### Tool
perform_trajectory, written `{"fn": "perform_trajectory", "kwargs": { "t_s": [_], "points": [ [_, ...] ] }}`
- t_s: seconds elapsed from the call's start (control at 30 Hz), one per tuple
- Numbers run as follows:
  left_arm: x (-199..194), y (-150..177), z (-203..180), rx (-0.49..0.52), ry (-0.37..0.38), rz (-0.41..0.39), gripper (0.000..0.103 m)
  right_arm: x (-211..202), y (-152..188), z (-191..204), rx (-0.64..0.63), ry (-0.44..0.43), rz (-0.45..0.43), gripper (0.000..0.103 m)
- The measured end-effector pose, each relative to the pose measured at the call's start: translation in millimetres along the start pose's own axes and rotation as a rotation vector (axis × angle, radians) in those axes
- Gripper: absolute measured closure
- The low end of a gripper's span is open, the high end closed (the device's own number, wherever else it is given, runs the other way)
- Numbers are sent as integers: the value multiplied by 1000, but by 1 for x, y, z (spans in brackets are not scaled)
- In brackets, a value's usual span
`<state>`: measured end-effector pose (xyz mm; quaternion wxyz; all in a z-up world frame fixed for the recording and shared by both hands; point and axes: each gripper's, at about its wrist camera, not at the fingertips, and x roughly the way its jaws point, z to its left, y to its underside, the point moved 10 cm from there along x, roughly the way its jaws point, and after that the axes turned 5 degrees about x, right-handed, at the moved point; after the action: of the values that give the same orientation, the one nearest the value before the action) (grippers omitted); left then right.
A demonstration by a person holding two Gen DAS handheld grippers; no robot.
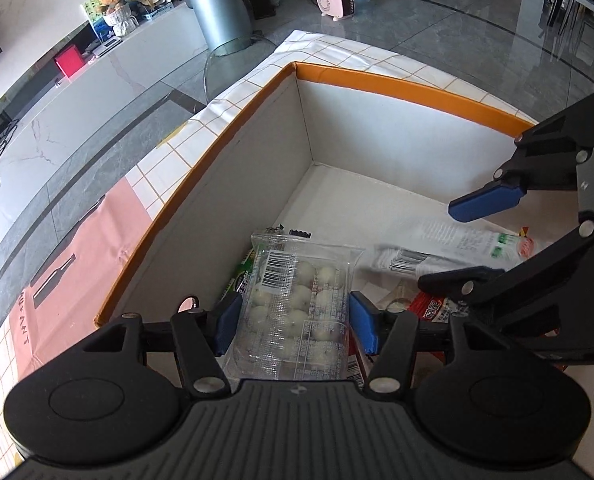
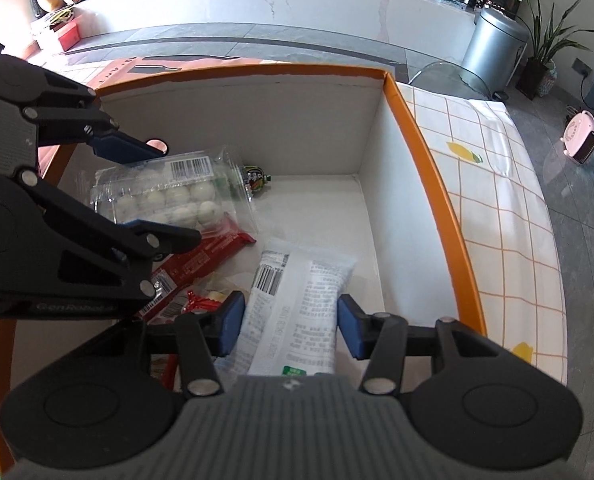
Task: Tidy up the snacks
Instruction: 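Carry the clear bag and white packet into the orange box and open both tools, then withdraw both tools from the box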
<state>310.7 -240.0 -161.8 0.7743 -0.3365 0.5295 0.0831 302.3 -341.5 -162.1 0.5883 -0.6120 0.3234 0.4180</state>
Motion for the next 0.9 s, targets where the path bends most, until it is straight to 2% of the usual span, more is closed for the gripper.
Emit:
{"fn": "perform_trajectory", "kwargs": {
  "t_s": [0.2,0.4,0.63,0.9],
  "points": [
    [-5,2,-5,15,-16,-1,34,-4,2,-2,16,18,3,50],
    [-34,1,-7,30,-32,-42,30,-23,5,-4,43,25,-14,45],
    [-90,18,-14,-61,-42,-142,28,-63,20,10,161,8,-75,43],
    [-159,53,-9,-198,-110,-257,28,-123,36,57,187,13,-230,43]
  ]
}}
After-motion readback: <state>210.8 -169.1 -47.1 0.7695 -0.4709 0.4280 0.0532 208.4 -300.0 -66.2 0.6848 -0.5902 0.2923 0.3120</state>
